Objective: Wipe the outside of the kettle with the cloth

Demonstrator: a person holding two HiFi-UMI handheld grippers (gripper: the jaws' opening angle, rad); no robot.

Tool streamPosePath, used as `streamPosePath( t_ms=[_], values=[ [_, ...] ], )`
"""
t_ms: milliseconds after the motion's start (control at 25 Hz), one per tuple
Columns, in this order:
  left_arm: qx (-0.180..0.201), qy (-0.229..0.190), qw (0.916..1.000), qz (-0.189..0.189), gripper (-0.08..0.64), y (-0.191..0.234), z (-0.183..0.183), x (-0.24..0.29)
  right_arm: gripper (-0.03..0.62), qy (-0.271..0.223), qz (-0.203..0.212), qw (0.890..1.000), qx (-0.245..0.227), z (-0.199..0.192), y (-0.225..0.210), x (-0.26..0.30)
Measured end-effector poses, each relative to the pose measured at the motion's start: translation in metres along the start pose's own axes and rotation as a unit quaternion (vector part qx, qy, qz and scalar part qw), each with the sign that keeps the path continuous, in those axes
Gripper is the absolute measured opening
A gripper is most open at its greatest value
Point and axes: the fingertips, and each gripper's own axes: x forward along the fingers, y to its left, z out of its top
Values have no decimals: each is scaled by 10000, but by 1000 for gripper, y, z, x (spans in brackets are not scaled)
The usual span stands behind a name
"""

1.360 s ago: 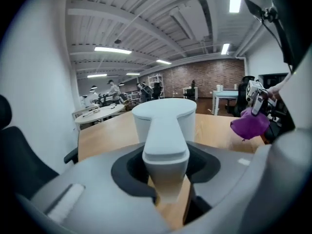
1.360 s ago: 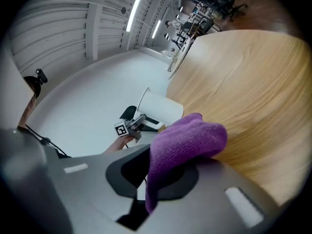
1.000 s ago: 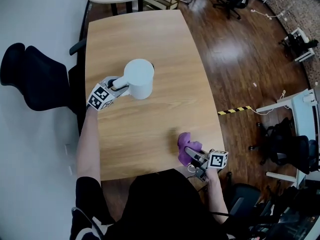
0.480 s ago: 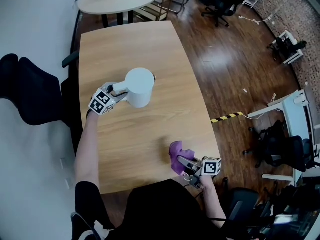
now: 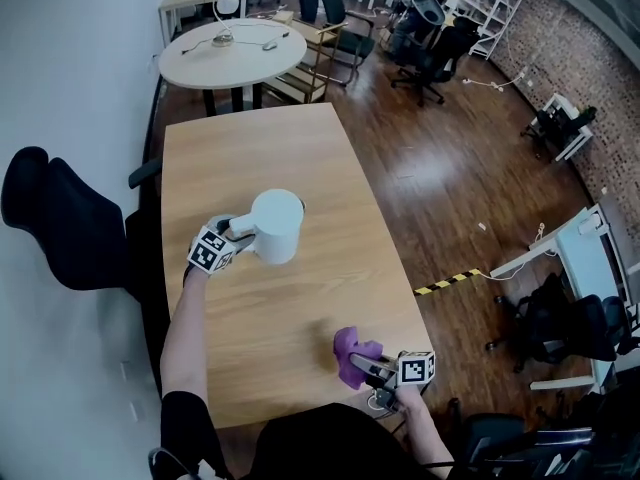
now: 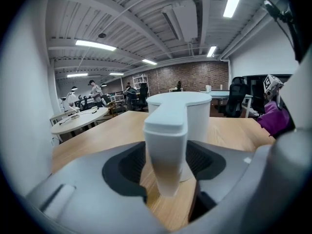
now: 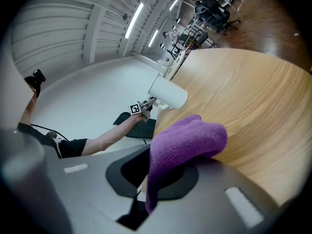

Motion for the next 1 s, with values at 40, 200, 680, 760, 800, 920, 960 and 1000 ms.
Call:
streamPosePath(
  t_ms=[40,200,680,760,800,920,960,1000],
  values=[
    [-57,79,9999,88,403,1,-6,-7,21,-50,-77,9997,238,-11,-4,-8],
    [-264,180,9983,496,436,-10,-16,-32,21,-144,23,9998,151,-17,-2,-35],
    [-3265,-2946,8911,1115,297,-242,70,-184,23,-534,1557,9848,545,94,14,-56],
    [-3400,-3654,8558,1357,239,-274,92,-217,25,-486,1828,9804,555,101,15,-55],
    [-3424,-3874,8430,1482,218,-286,98,-229,25,-462,1949,9781,562,103,15,-56],
    [-3137,-4226,8334,1688,202,-312,130,-254,25,-450,2219,9722,603,112,23,-65],
    [-2961,-4315,8357,1665,202,-317,148,-262,25,-489,2302,9700,604,114,33,-68],
    [-2779,-4400,8392,1579,202,-323,167,-271,25,-549,2387,9677,596,114,47,-71]
  ],
)
